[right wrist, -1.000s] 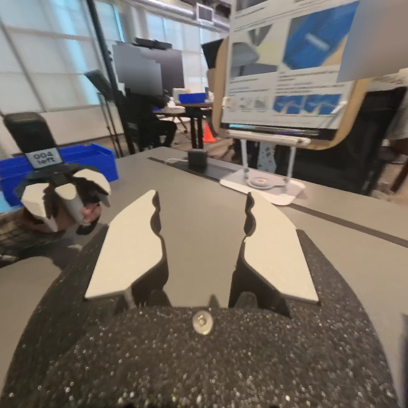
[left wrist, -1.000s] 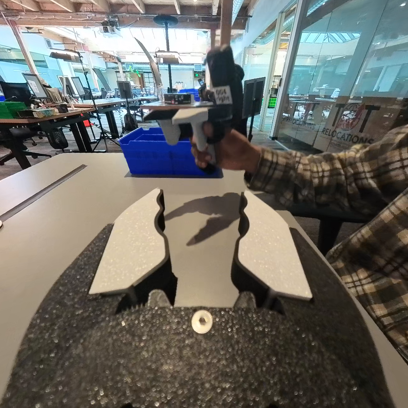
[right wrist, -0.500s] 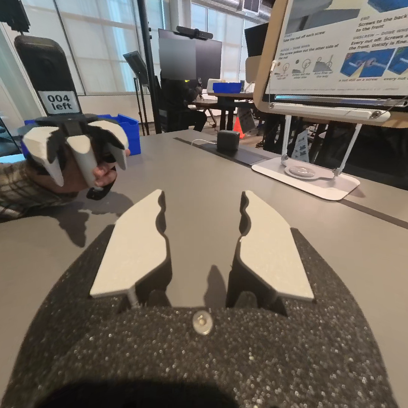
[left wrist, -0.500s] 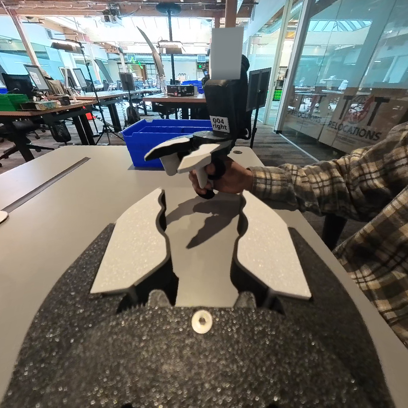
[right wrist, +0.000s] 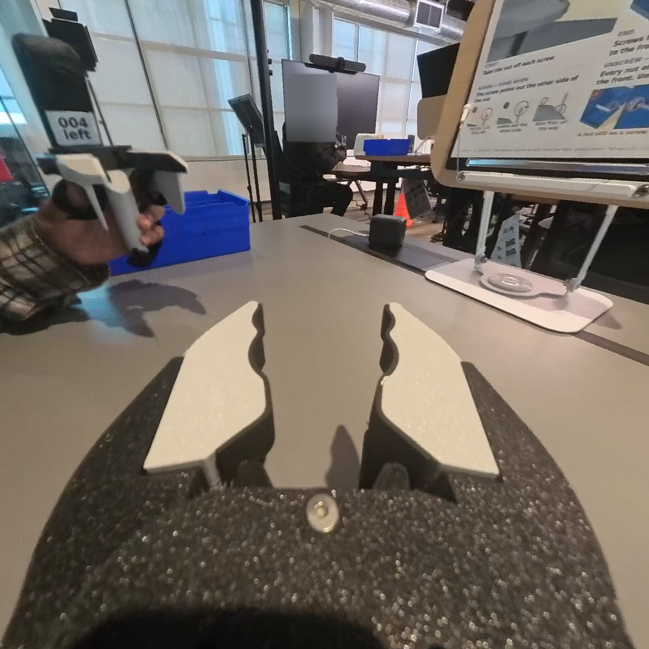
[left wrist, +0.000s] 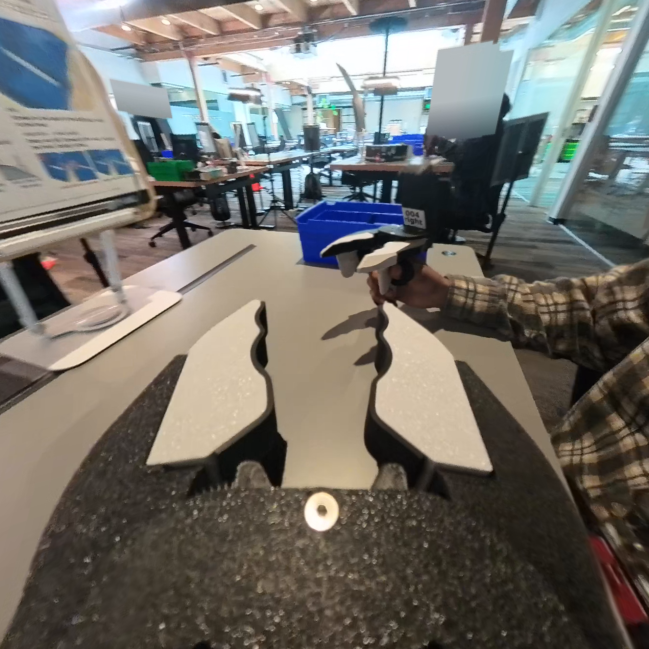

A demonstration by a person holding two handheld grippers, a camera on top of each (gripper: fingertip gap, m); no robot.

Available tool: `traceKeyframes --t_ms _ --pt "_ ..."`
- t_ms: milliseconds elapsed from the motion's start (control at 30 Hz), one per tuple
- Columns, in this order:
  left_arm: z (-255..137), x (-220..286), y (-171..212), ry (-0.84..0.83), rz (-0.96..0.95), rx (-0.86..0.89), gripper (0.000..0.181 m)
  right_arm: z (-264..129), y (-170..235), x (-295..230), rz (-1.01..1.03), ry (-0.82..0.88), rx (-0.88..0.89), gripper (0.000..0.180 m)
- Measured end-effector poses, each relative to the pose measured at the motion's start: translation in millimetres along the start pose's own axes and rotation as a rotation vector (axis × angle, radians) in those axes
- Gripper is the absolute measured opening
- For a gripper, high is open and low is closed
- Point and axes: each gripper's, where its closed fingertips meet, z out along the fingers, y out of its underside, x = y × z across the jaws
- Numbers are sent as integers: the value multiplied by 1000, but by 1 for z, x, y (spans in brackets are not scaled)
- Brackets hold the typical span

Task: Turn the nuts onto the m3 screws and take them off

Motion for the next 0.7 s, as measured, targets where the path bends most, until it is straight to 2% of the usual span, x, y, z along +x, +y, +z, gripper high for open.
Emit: traceKeyframes --t_ms 267,400,533,700 --pt "-128 -23 -58 -269 51 -55 58 5 0 -12 -4 -40 -11 65" --pt "-209 -59 -70 -513 100 -200 53 5 -2 -15 1 -55 -4 65" --pt "-290 -98 -43 -740 43 -425 52 6 -3 -17 -3 -62 -4 65" --pt "-339 -117 20 -840 -163 -676 39 7 0 -18 4 -69 -11 65"
